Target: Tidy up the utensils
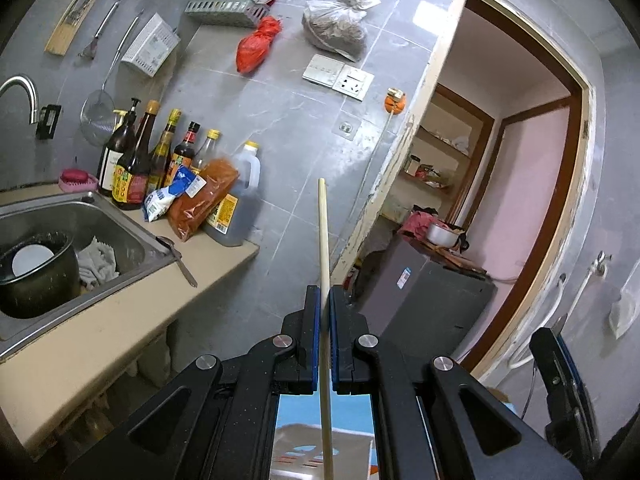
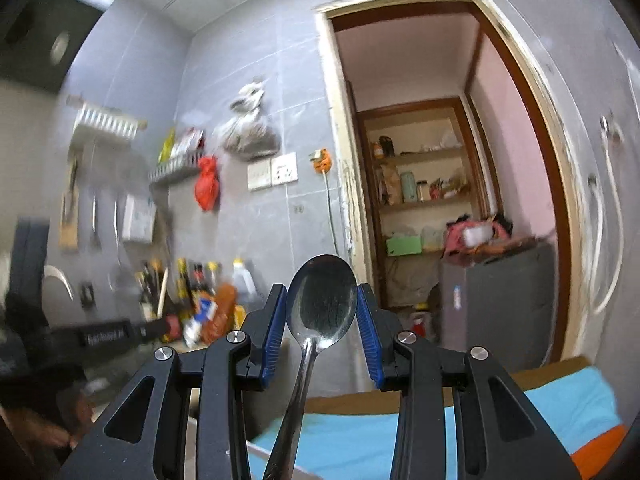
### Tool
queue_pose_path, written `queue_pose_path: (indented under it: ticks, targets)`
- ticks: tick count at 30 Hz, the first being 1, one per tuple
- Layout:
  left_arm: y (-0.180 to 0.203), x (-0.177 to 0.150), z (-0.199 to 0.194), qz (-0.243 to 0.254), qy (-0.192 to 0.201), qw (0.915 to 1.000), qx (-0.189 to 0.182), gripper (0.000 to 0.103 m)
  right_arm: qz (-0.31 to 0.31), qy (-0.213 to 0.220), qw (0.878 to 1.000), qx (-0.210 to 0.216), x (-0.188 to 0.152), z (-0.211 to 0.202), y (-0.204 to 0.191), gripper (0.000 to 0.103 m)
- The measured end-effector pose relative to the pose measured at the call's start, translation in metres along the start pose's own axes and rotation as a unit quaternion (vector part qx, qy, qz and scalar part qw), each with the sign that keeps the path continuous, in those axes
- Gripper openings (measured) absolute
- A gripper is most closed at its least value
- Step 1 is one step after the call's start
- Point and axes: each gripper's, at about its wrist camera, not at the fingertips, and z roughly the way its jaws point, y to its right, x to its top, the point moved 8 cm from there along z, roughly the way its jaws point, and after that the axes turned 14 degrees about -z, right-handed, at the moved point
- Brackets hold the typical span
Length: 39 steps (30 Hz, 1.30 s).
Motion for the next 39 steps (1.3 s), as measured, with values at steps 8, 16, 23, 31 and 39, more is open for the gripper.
queue_pose_path:
  ticks: [8,16,23,31,39]
  targets:
    - [-0.002,-0.018,0.007,0.028,0.008,0.9996,-0.001,0.003,-0.047,-0.005,0.999,-0.026,-0.022,0.000,-0.010,0.033]
    - [-0.002,-0.035,0.002,0.057,-0.025,0.9981,-0.003,0.003,-0.037,-0.026,0.999,-0.021,-0.031,-0.002,-0.005,0.034]
    - [0.006,-0.041,-0.012,0.053,-0.059,0.9969,-0.009,0.038,0.009,-0.055,0.998,0.009,-0.027,-0.015,0.004,0.046]
    - [0.049,-0.041,-0.041,0.053,-0.048,0.9974,-0.010,0.092,0.066,-0.081,0.994,0.010,0.000,-0.045,0.056,0.085]
    - [0.112,-0.064,-0.066,0.083,-0.030,0.9960,-0.016,0.097,0.053,-0.104,0.993,-0.025,0.011,-0.089,0.127,0.103]
